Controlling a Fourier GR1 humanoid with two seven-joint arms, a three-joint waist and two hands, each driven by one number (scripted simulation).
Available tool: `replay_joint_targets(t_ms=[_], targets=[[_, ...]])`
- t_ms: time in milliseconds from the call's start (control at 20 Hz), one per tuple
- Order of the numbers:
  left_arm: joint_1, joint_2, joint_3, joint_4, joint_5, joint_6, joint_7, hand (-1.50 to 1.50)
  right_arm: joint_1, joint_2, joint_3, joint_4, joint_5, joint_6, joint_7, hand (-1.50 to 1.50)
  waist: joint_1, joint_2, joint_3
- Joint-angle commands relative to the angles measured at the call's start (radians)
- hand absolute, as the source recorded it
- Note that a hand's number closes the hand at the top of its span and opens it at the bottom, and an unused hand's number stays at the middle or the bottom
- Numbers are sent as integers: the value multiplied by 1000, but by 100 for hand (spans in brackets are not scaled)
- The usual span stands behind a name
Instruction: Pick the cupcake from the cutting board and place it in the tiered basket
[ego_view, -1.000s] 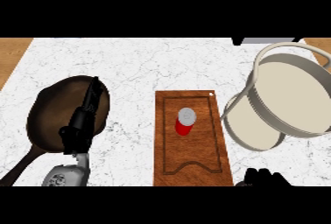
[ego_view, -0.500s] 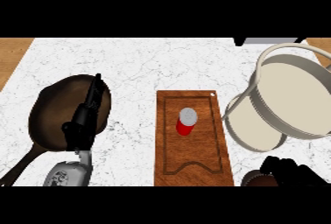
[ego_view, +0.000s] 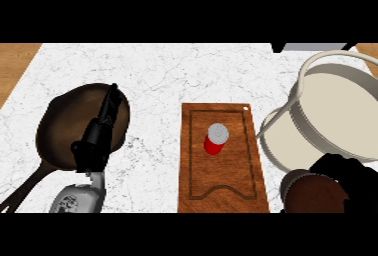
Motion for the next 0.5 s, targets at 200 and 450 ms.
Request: replay_joint_targets(t_ms=[200,450], targets=[[7,2,-3,-21,0,-5,6,0,-282,3,-316,25,-315,76,54,150,3,-2,0],[10,13,39,-4,29,-11,-4,0,-525,-22,-565,198,-334,195,-71,150,-13,-5,0]])
